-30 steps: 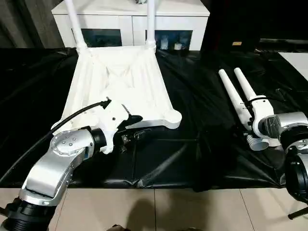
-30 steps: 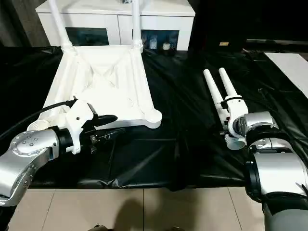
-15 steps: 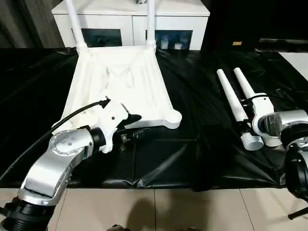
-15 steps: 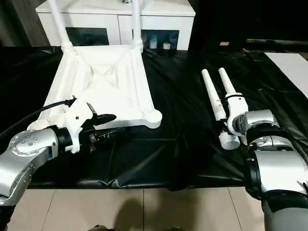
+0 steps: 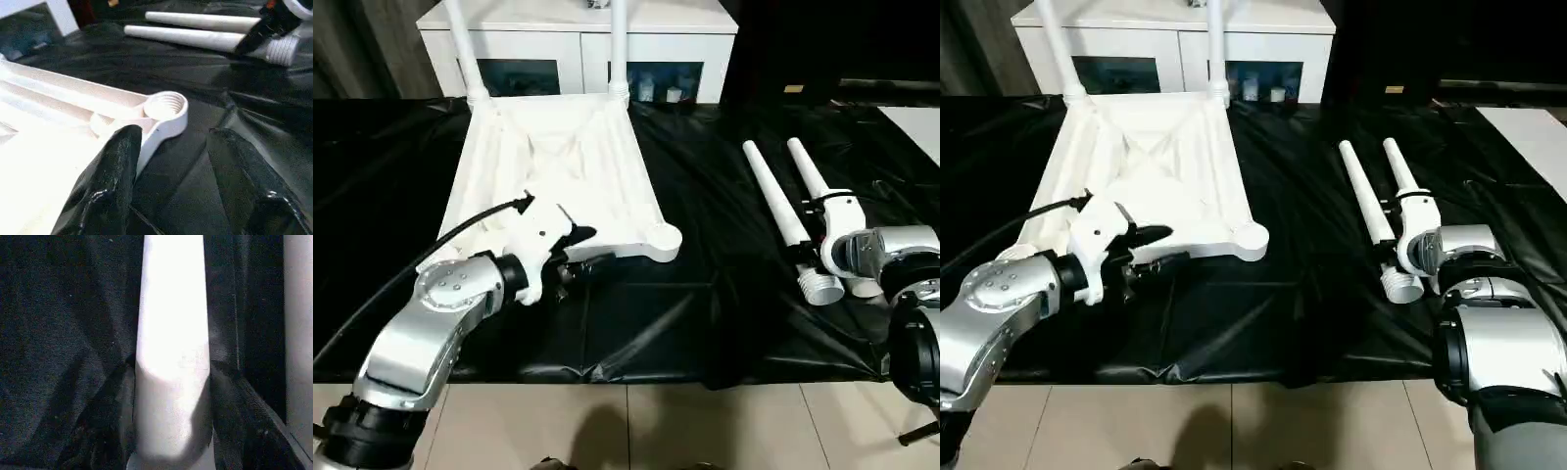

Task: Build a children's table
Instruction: Pick table leg

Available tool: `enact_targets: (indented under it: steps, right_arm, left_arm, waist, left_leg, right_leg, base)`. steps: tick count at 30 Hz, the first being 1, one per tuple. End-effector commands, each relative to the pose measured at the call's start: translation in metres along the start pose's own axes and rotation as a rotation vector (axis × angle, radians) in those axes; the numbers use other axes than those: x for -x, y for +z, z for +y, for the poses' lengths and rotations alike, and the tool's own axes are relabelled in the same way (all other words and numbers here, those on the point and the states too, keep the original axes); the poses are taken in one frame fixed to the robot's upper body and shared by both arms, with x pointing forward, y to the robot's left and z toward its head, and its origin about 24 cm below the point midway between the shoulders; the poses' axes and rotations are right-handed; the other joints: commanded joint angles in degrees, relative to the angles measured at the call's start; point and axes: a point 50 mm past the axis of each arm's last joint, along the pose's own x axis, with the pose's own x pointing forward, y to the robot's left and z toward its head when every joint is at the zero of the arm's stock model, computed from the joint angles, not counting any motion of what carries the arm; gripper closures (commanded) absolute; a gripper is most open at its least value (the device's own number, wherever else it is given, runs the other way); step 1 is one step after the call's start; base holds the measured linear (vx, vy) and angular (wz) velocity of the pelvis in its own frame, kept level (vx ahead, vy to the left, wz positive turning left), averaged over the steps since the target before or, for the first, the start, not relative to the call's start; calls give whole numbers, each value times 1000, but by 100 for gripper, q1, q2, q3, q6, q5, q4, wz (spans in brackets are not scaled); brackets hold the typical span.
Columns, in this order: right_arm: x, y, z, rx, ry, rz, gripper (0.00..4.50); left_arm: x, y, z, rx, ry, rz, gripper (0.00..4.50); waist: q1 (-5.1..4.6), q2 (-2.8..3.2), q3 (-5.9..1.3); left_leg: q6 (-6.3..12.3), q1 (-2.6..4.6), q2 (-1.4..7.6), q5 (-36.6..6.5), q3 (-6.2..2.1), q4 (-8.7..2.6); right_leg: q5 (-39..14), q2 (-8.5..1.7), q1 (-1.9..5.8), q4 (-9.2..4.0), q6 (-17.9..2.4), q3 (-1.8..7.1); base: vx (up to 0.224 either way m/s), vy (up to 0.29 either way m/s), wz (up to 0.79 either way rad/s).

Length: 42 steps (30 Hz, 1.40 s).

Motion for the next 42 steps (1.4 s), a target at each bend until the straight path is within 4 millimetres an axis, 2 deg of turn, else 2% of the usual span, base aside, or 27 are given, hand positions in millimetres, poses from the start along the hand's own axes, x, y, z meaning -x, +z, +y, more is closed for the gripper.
enact_targets:
  steps: [1,3,6,7,8,10,13,14,15,16,17,18,19,20,21,22,23,24,25,27,29,32,33,36,38,42]
  right_arm:
    - [-1,3,4,-25,27,-27,264]
    - [1,8,6,-28,42,-49,264]
    - [8,29,15,-33,113,-135,264]
    - [8,29,15,-33,113,-135,264]
    - [9,34,19,-27,138,-158,264]
    - [14,48,30,23,196,-241,264]
    - [24,59,49,146,252,-399,264]
    - [34,59,64,187,301,-512,264]
    - [38,58,69,198,319,-544,264]
    - [39,58,69,200,320,-548,264]
    - [46,55,79,267,332,-615,264]
    - [50,53,83,297,336,-644,264]
    - [51,53,85,308,337,-655,264]
    - [60,46,101,369,377,-749,264]
    - [60,46,101,369,377,-749,264]
    - [66,43,109,378,406,-791,264]
    - [70,40,115,399,417,-823,264]
    - [71,39,116,401,418,-826,264]
    - [74,37,118,406,422,-832,264]
    - [78,35,123,420,426,-849,264]
    - [85,33,131,442,453,-877,264]
    - [88,30,140,474,481,-889,264]
    - [88,29,142,482,488,-890,264]
    - [89,26,151,517,518,-883,264]
    - [90,22,159,545,552,-870,264]
    - [90,19,169,583,568,-862,264]
  left_arm:
    - [0,2,8,6,54,-2,194]
    - [0,2,11,18,80,-7,194]
    - [-4,8,24,105,187,-52,194]
    - [-4,8,24,105,187,-52,194]
    - [-6,10,27,157,209,-75,167]
    - [-11,19,29,268,209,-142,160]
    - [-25,38,27,455,153,-251,145]
    - [-36,46,26,550,133,-278,118]
    - [-41,49,26,578,124,-288,117]
    - [-41,49,25,580,122,-289,118]
    - [-48,55,24,608,92,-306,110]
    - [-51,57,24,621,77,-312,93]
    - [-52,58,24,625,73,-314,77]
    - [-61,67,23,670,39,-341,77]
    - [-61,67,23,670,39,-341,71]
    - [-66,73,23,691,23,-354,62]
    - [-69,77,24,703,5,-361,49]
    - [-70,78,24,710,3,-362,49]
    - [-71,80,24,725,-2,-363,30]
    - [-74,82,26,753,-14,-364,25]
    - [-77,82,28,772,-24,-365,1]
    - [-79,85,30,818,-38,-394,0]
    - [-79,86,30,830,-42,-403,0]
    - [-79,88,31,855,-48,-427,0]
    - [-79,89,33,852,-36,-432,0]
    - [-78,94,35,856,-40,-467,0]
  waist:
    - [11,-36,-399]
    - [4,-42,-400]
    - [6,-60,-409]
    - [17,-57,-421]
    - [16,-83,-420]
    - [25,-73,-419]
    - [102,-99,-447]
    - [106,-99,-457]
    - [148,-116,-447]
    - [167,-122,-471]
    - [179,-91,-444]
    - [188,-100,-446]
    - [196,-44,-447]
    - [199,-7,-443]
    - [205,-40,-447]
    - [178,-36,-437]
    - [177,-44,-438]
    - [171,-43,-432]
    - [150,-5,-421]
    - [133,-13,-412]
    - [133,-25,-411]
    - [116,-35,-420]
    - [105,-66,-421]
    - [109,-37,-420]
    - [110,-62,-415]
    - [116,-59,-404]
  left_leg:
    - [-17,108,213,-1460,-84,-364]
    - [5,102,213,-1416,-80,-359]
    - [76,93,208,-1299,-75,-352]
    - [90,101,211,-1222,-74,-340]
    - [106,91,208,-1176,-64,-340]
    - [167,83,211,-1065,-67,-339]
    - [308,89,209,-680,-59,-318]
    - [359,91,217,-636,-64,-314]
    - [410,103,216,-576,-57,-312]
    - [496,107,212,-472,-68,-309]
    - [531,97,201,-504,-61,-324]
    - [511,107,209,-528,-61,-318]
    - [475,111,205,-530,-74,-321]
    - [424,121,203,-584,-71,-328]
    - [378,145,208,-691,-70,-338]
    - [343,103,203,-758,-92,-370]
    - [274,133,210,-885,-98,-369]
    - [262,125,215,-934,-102,-382]
    - [215,129,210,-1041,-101,-390]
    - [176,105,196,-1105,-112,-399]
    - [177,107,189,-1110,-114,-399]
    - [180,94,190,-1052,-122,-396]
    - [192,92,191,-1029,-118,-395]
    - [228,96,206,-1003,-124,-393]
    - [259,94,203,-1005,-118,-391]
    - [227,102,215,-1055,-122,-403]
  right_leg:
    - [-1251,-201,222,-365,-1573,133]
    - [-1225,-199,223,-362,-1580,136]
    - [-1135,-192,232,-355,-1591,135]
    - [-1042,-199,236,-348,-1615,137]
    - [-976,-191,244,-338,-1630,137]
    - [-853,-190,246,-324,-1667,135]
    - [-350,-194,272,-286,-1660,153]
    - [-282,-203,267,-280,-1685,153]
    - [-181,-203,271,-293,-1622,170]
    - [-117,-206,278,-278,-1637,163]
    - [-260,-199,268,-326,-1606,160]
    - [-331,-204,263,-337,-1578,164]
    - [-367,-200,266,-327,-1562,162]
    - [-420,-186,247,-351,-1512,160]
    - [-474,-183,242,-369,-1445,164]
    - [-562,-187,273,-373,-1432,149]
    - [-702,-199,256,-388,-1391,152]
    - [-750,-202,259,-398,-1390,151]
    - [-814,-189,248,-419,-1362,151]
    - [-874,-192,266,-420,-1320,153]
    - [-909,-190,265,-431,-1266,156]
    - [-871,-199,278,-424,-1266,154]
    - [-828,-198,276,-424,-1295,155]
    - [-748,-208,275,-411,-1360,157]
    - [-776,-211,274,-411,-1363,159]
    - [-922,-217,266,-424,-1284,166]
  base:
    - [0,0,0]
    - [0,0,0]
    - [0,0,0]
    - [0,0,0]
    - [0,0,0]
    - [0,0,0]
    - [0,0,0]
    - [0,0,0]
    - [0,0,0]
    - [0,0,0]
    - [0,0,0]
    - [0,0,0]
    - [0,0,0]
    - [0,0,0]
    - [0,0,0]
    - [0,0,0]
    - [0,0,0]
    - [0,0,0]
    - [0,0,0]
    - [0,0,0]
    - [0,0,0]
    - [0,0,0]
    - [0,0,0]
    - [0,0,0]
    - [0,0,0]
    - [0,0,0]
